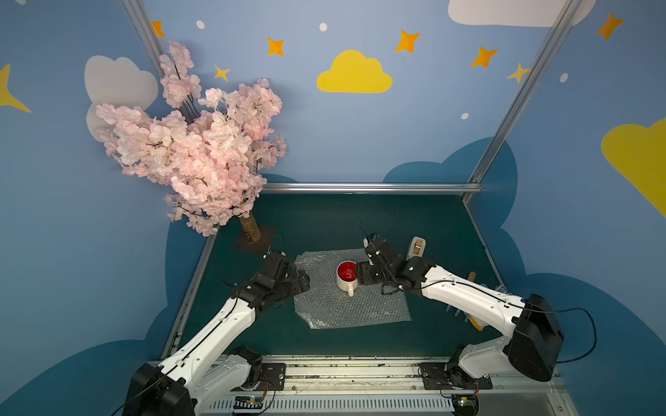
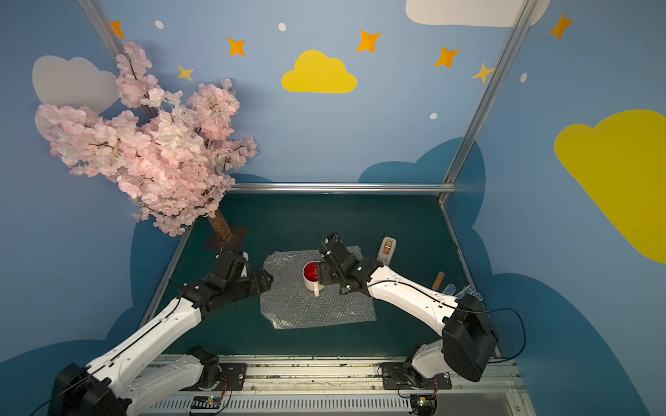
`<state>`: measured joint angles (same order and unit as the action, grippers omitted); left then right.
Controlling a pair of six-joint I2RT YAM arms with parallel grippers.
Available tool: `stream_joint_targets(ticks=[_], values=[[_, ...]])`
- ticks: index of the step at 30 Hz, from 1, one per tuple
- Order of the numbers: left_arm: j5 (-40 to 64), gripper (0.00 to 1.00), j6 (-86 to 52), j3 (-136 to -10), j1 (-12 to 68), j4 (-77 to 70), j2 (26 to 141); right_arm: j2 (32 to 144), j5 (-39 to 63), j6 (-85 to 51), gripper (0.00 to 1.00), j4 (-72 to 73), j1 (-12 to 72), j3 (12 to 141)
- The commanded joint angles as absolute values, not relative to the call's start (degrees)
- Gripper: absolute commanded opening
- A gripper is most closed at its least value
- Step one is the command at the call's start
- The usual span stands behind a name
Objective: Wrap mugs in bubble wrap
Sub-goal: Place the mug on the bubble wrap, then wrap the mug in bubble wrap.
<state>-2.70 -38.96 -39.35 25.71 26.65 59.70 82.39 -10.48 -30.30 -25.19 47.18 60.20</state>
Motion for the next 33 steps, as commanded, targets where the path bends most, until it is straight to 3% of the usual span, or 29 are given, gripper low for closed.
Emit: stream_joint_targets(ticks=[1, 8, 14, 20, 33], values=[[-4.31, 0.94, -35.33, -43.3, 29.24, 24.97, 63.82, 83.47, -3.37, -23.2, 0.7, -26.55, 38.68, 60.71], [-1.59, 0.88, -33.3, -48.38, 29.64, 23.36, 73.11, 95.64, 9.58, -14.2, 0.58, -35.06, 22.77, 70.69], [0.46, 0.89, -32.9, -50.72, 29.65, 21.99, 76.51, 108.51, 15.77, -10.71, 0.5, -38.22, 16.32, 80.63], [2.87, 0.86, -33.41, -51.21, 24.72, 23.03, 79.46, 117.6, 17.1, -7.21, 0.51, -42.19, 15.51, 89.56], [2.6, 0.85, -32.43, -50.85, 22.31, 23.59, 80.67, 125.49, 17.23, -5.8, 0.5, -45.06, 15.57, 95.95]])
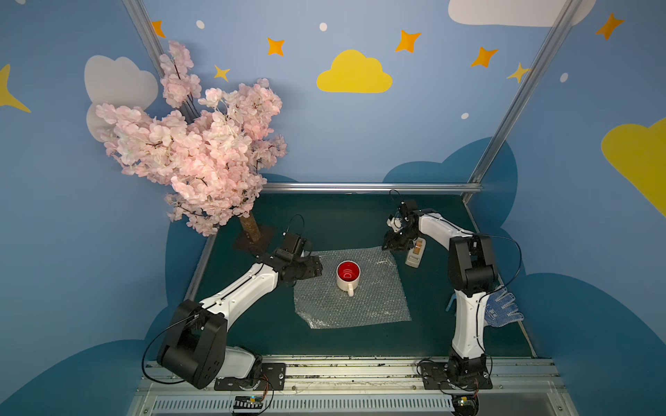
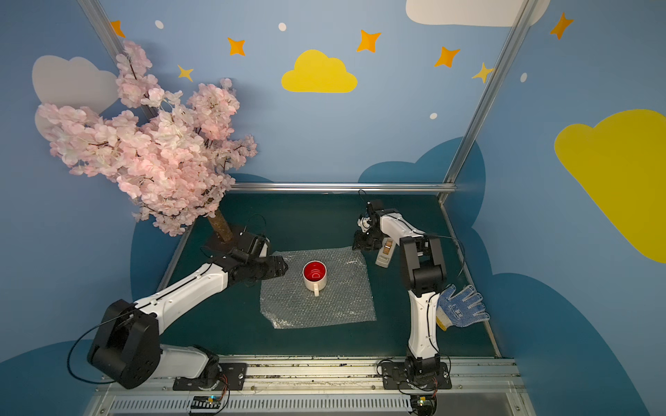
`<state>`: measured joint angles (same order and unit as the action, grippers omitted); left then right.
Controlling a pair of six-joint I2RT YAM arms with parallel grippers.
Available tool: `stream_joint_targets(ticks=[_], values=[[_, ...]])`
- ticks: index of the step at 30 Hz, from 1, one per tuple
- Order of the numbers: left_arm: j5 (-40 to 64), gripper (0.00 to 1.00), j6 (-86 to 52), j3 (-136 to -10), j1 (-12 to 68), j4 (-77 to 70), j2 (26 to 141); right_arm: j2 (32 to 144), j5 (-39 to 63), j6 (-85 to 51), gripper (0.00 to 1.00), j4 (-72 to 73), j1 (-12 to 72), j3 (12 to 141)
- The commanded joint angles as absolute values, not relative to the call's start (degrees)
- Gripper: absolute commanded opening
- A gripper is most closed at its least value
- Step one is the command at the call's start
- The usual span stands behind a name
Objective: Wrap mugs in bubble wrap
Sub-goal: Wrap the mug in bubble wrap.
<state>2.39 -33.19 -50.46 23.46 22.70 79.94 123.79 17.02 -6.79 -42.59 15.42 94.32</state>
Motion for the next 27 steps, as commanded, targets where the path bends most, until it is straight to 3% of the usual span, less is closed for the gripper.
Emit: stream_joint_targets(ticks=[1, 10, 17, 23, 27], values=[[2.92, 0.85, -32.43, -50.9, 22.03, 23.69, 80.86, 125.91, 17.29, -5.71, 0.5, -45.22, 15.64, 96.34], [3.34, 0.85, -32.25, -50.94, 21.92, 24.44, 81.16, 128.14, 19.72, -5.09, 0.44, -45.87, 15.65, 98.5], [3.52, 0.85, -32.17, -50.28, 21.9, 24.6, 80.18, 127.22, 20.39, -5.97, 0.27, -45.26, 15.63, 98.57], [5.62, 0.85, -31.96, -50.33, 21.89, 24.66, 78.25, 122.6, 21.18, -7.12, 0.02, -44.71, 16.04, 97.35], [8.22, 0.85, -32.49, -49.59, 22.67, 22.86, 76.33, 117.62, 20.4, -8.64, 0.0, -44.18, 17.29, 94.68]])
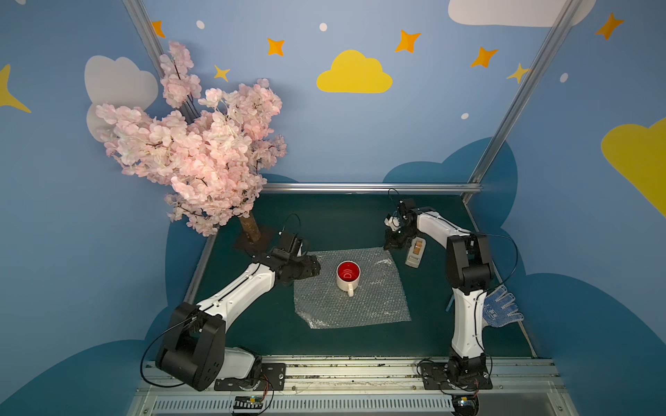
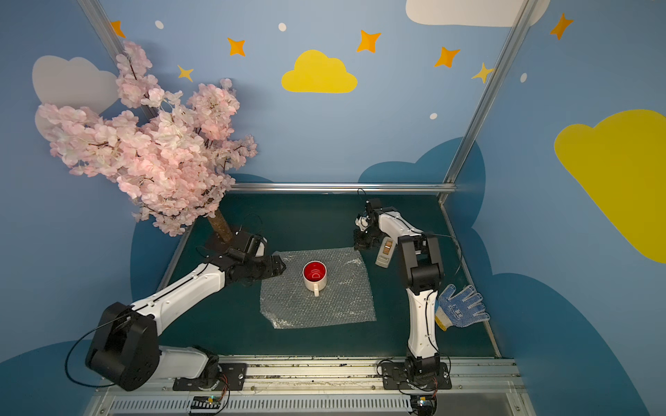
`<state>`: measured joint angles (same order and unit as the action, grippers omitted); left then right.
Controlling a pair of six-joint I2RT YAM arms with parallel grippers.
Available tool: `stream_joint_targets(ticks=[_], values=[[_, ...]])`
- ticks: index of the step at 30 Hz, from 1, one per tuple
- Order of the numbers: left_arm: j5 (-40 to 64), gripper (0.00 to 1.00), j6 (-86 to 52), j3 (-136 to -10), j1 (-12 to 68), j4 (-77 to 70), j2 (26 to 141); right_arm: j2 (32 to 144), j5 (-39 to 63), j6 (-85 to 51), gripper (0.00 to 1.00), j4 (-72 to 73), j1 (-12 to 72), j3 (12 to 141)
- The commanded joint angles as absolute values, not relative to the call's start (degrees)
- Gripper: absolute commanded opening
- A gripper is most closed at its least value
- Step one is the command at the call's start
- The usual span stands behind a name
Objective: Wrap mugs in bubble wrap
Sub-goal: Wrap the mug in bubble wrap.
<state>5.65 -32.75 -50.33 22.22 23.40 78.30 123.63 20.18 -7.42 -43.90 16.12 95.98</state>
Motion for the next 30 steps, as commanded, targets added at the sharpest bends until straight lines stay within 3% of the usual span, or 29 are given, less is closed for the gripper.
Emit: stream_joint_targets(ticks=[1, 9, 18, 30], values=[[8.7, 0.85, -32.59, -49.46, 23.19, 22.34, 75.97, 116.13, 19.7, -9.22, 0.0, -43.89, 17.65, 93.68], [9.58, 0.85, -33.35, -51.62, 26.96, 21.84, 76.2, 106.82, 18.98, -11.95, 0.0, -43.09, 20.62, 87.44], [9.44, 0.82, -37.2, -50.5, 27.7, 20.03, 75.44, 100.81, 19.78, -14.85, 0.0, -44.92, 29.82, 85.68], [6.77, 0.82, -39.4, -51.15, 27.77, 20.66, 75.62, 100.49, 21.53, -22.1, 0.0, -41.29, 40.4, 83.78]])
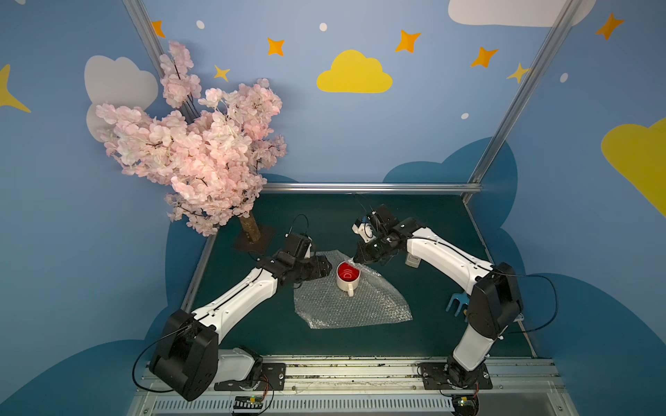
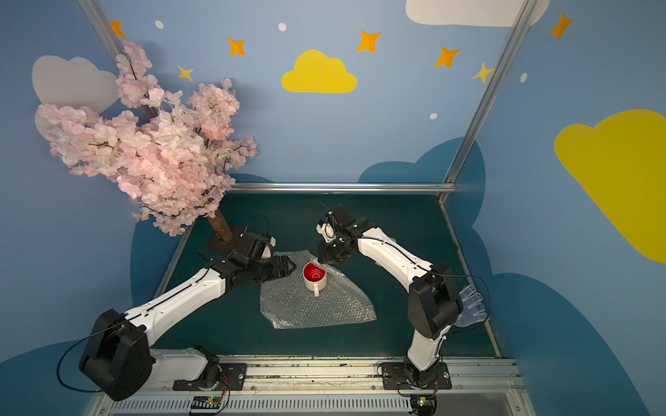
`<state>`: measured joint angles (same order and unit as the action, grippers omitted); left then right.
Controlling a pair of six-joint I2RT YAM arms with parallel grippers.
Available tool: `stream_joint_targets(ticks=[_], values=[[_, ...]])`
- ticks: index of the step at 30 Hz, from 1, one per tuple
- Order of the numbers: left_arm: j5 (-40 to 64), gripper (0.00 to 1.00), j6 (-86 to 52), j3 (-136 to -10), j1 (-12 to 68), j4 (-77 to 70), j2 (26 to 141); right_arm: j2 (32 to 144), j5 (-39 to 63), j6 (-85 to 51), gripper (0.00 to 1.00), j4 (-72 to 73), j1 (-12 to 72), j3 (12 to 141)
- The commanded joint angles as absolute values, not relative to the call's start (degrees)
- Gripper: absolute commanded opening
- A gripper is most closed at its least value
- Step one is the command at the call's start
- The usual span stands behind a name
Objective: Wrap mugs in bubble wrap
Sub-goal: Wrap the mug in bubble wrap.
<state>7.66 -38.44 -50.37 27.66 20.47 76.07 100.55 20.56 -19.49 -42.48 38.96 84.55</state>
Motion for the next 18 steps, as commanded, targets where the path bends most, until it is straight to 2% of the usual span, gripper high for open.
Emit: stream_joint_targets(ticks=[1, 18], values=[[6.62, 0.82, -39.56, -51.23, 27.74, 20.79, 75.67, 100.63, 21.53, -22.46, 0.0, -40.79, 40.95, 83.63], [10.38, 0.82, -41.44, -52.43, 28.18, 16.9, 81.74, 103.08, 21.44, -28.56, 0.0, -28.65, 43.42, 74.15]])
